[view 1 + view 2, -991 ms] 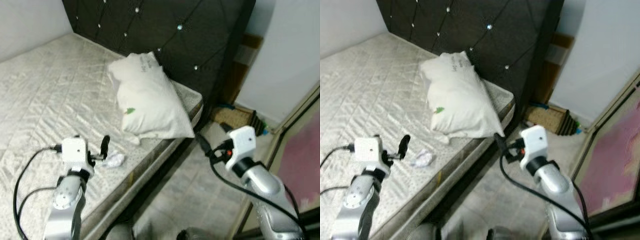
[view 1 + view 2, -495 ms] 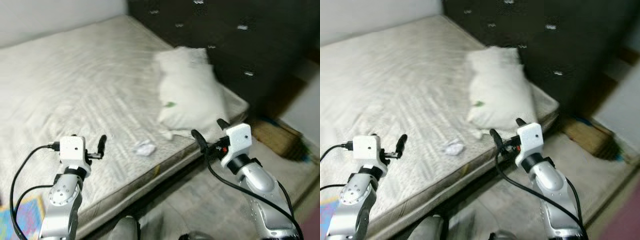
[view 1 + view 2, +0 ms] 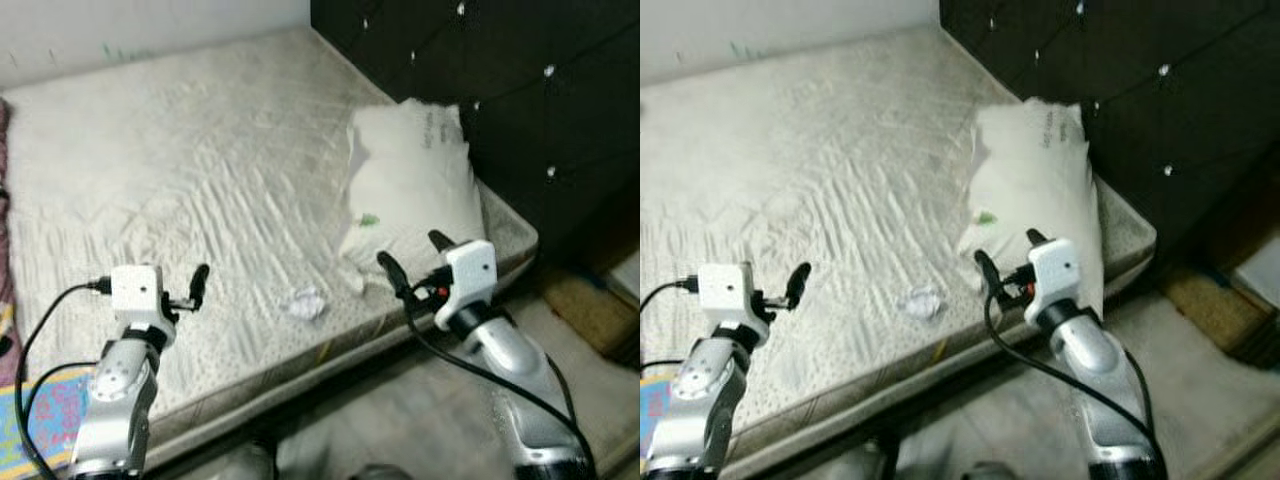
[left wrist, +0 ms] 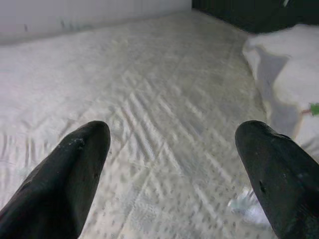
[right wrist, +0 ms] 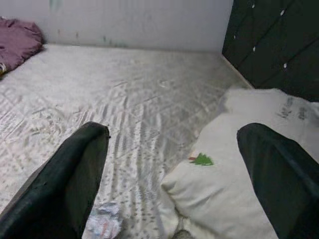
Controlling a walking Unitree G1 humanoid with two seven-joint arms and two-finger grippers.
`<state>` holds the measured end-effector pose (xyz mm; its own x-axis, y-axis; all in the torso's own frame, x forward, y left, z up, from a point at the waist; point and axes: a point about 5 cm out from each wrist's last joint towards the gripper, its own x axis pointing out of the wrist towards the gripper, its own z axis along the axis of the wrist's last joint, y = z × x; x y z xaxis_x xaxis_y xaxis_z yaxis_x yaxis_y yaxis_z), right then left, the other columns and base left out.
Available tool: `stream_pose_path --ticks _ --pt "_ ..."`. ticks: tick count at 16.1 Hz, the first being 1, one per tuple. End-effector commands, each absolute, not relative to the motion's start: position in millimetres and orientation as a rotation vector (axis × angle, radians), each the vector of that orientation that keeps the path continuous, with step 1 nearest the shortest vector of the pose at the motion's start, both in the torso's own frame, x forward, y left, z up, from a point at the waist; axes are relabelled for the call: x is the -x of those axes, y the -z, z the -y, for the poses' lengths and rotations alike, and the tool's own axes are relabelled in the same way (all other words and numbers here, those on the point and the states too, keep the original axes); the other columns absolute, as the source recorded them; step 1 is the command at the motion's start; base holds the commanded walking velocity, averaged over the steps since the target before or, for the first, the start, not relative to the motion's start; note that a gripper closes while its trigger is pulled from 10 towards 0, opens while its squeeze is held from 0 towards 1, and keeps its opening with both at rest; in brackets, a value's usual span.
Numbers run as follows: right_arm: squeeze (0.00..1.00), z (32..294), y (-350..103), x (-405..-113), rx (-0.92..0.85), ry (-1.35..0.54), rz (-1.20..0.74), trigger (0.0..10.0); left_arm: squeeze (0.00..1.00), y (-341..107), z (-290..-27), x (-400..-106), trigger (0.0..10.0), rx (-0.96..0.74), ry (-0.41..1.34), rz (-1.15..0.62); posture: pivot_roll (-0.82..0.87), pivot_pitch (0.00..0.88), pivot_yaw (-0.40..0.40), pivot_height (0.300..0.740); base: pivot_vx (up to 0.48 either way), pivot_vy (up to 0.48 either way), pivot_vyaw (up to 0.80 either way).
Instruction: Clean up the room
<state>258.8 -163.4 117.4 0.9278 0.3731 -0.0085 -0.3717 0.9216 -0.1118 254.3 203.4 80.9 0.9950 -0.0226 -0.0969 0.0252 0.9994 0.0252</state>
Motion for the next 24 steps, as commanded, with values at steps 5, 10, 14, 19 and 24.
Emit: stream_pose_path --ticks 5,10,14,19,24 --pt "0.0 164 -118 -261 0.122 -0.344 0.034 10.0 0.0 -79 -204 -251 10.0 -0.02 0.007 -0.097 0.03 0.058 -0.027 0.74 0.0 0.0 0.8" --pt "0.0 174 -114 -259 0.139 -0.217 0.037 10.0 0.0 -84 -204 -242 10.0 -0.095 -0.092 -0.049 0.03 0.066 -0.02 0.74 0.0 0.0 0.8" --pt "0.0 175 -108 -258 0.146 -0.157 0.023 10.0 0.0 -85 -200 -244 10.0 -0.1 -0.066 -0.04 0.03 0.062 -0.018 0.74 0.0 0.0 0.2" --pt "0.0 190 -104 -261 0.25 0.005 -0.007 10.0 0.0 -94 -199 -256 10.0 -0.202 0.021 0.004 0.03 0.059 -0.02 0.74 0.0 0.0 0.0" --pt "0.0 187 -105 -256 0.164 0.06 -0.029 10.0 0.0 -102 -190 -262 10.0 -0.151 0.029 0.041 0.01 0.091 -0.014 0.74 0.0 0.0 0.0"
